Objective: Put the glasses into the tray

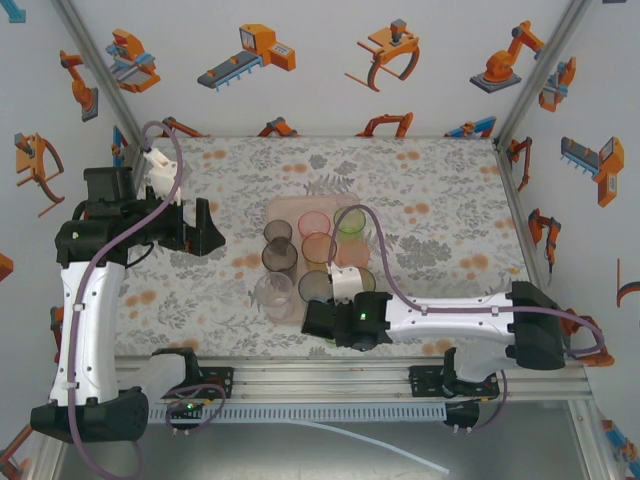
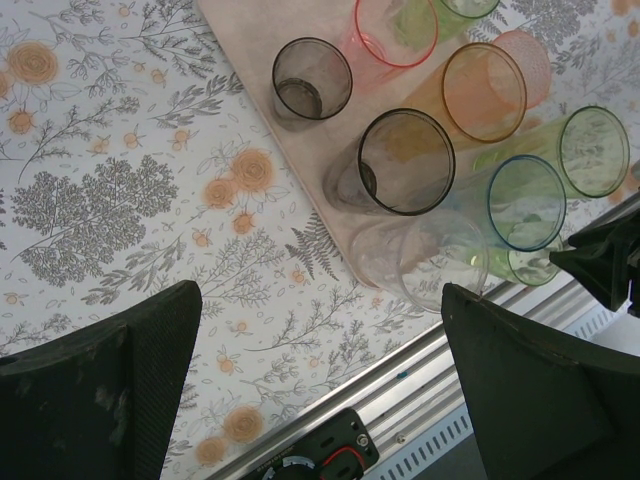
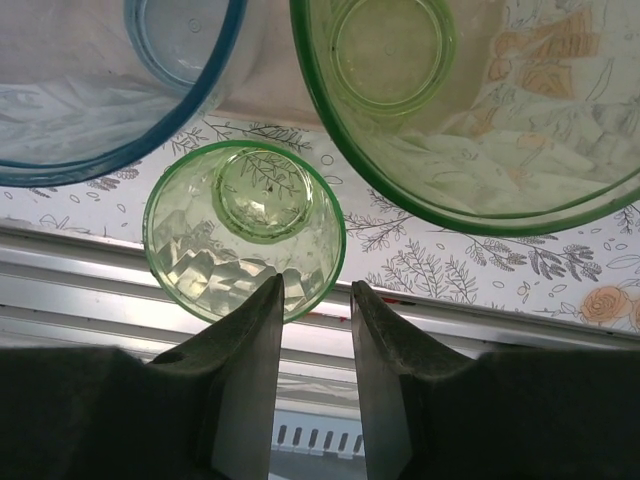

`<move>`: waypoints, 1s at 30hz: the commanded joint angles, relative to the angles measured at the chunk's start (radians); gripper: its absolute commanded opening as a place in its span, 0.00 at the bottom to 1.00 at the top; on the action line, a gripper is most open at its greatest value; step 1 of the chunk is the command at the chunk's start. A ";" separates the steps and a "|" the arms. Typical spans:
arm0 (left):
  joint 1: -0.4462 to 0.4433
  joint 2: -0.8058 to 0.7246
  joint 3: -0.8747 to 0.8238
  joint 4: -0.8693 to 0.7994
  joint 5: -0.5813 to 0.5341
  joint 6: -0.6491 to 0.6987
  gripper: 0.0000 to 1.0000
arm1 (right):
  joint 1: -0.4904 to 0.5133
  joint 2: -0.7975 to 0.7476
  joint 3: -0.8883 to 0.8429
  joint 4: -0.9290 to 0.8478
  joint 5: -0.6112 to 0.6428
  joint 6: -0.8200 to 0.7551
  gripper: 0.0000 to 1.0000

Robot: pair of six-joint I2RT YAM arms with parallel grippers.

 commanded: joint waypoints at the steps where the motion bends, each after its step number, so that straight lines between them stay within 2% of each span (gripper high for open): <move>1: 0.005 -0.014 -0.011 0.006 0.026 -0.016 0.97 | -0.003 0.015 -0.018 0.009 0.030 0.039 0.34; 11: 0.007 -0.011 -0.009 0.007 0.030 -0.018 0.97 | -0.007 0.021 -0.045 0.044 0.017 0.051 0.29; 30: 0.010 -0.007 -0.008 0.007 0.031 -0.018 0.97 | -0.012 0.019 -0.063 0.049 0.001 0.069 0.13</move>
